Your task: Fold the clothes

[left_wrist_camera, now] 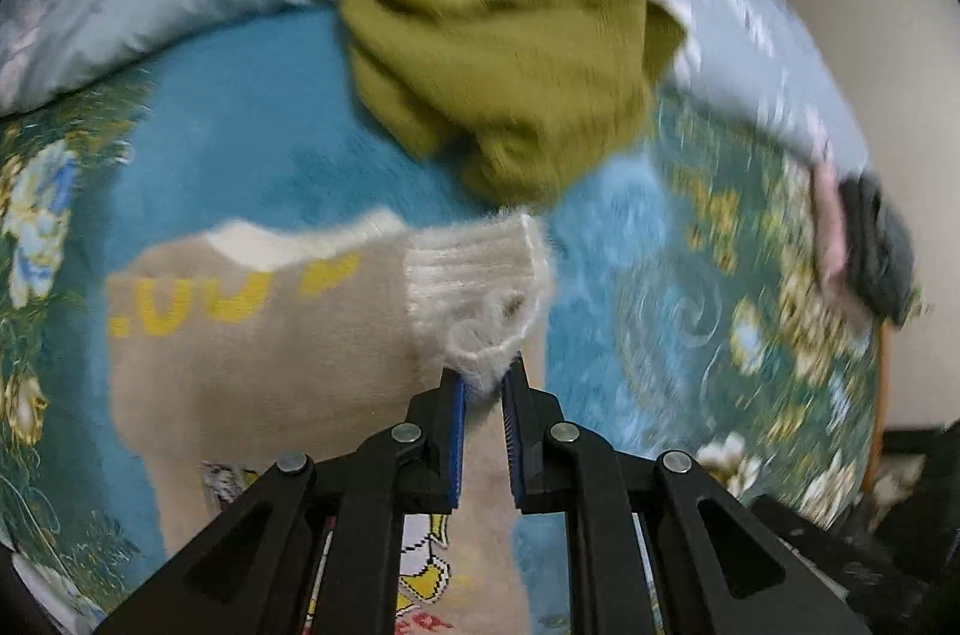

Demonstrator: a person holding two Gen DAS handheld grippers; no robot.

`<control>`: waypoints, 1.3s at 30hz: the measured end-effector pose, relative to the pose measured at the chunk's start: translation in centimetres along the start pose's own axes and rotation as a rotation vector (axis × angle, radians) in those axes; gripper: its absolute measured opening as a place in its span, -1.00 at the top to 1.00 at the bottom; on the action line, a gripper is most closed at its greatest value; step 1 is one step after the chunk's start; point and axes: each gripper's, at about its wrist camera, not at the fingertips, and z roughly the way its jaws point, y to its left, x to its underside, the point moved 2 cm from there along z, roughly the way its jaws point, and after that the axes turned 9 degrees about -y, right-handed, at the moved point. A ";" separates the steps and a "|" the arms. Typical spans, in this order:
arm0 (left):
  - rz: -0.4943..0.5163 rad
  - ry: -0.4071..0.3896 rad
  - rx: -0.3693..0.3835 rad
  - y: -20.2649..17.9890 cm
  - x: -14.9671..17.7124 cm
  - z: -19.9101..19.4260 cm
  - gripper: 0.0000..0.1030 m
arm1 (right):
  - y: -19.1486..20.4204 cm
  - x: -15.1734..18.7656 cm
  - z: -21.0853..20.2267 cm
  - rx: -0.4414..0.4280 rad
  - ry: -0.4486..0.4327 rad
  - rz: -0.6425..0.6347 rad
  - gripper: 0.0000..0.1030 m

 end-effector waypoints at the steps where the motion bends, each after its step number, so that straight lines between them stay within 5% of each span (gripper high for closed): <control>1: 0.004 0.032 -0.004 -0.2 0.4 1.3 0.78 | -0.4 0.0 0.1 0.009 0.001 0.006 0.49; 5: -0.073 0.164 -0.005 0.6 1.2 5.9 0.77 | -0.9 0.1 0.1 0.031 0.004 0.013 0.50; 8: -0.151 0.191 0.022 1.5 1.3 6.6 0.70 | -0.7 0.1 0.0 0.033 -0.002 0.014 0.50; 10: -0.165 0.182 0.060 1.7 1.3 5.8 0.51 | -0.3 0.0 -0.2 0.028 -0.005 0.009 0.50; 12: -0.154 0.152 0.098 2.3 1.2 4.0 0.12 | 0.5 0.0 -0.2 0.029 -0.003 -0.012 0.50; 16: -0.185 0.054 0.136 6.7 2.0 -1.5 0.00 | 2.8 0.7 0.1 0.006 0.006 -0.051 0.49; 20: -0.311 -0.012 0.039 15.3 6.4 -6.4 -0.09 | 5.4 2.2 0.6 -0.022 0.034 -0.121 0.40; 27: -0.582 0.062 -0.117 27.1 17.9 -9.3 -0.09 | 6.9 8.5 3.6 -0.012 0.163 -0.216 0.10; 39: -0.731 0.137 -0.144 28.7 27.0 -9.7 -0.09 | 0.0 18.6 11.6 0.138 0.403 -0.220 -0.03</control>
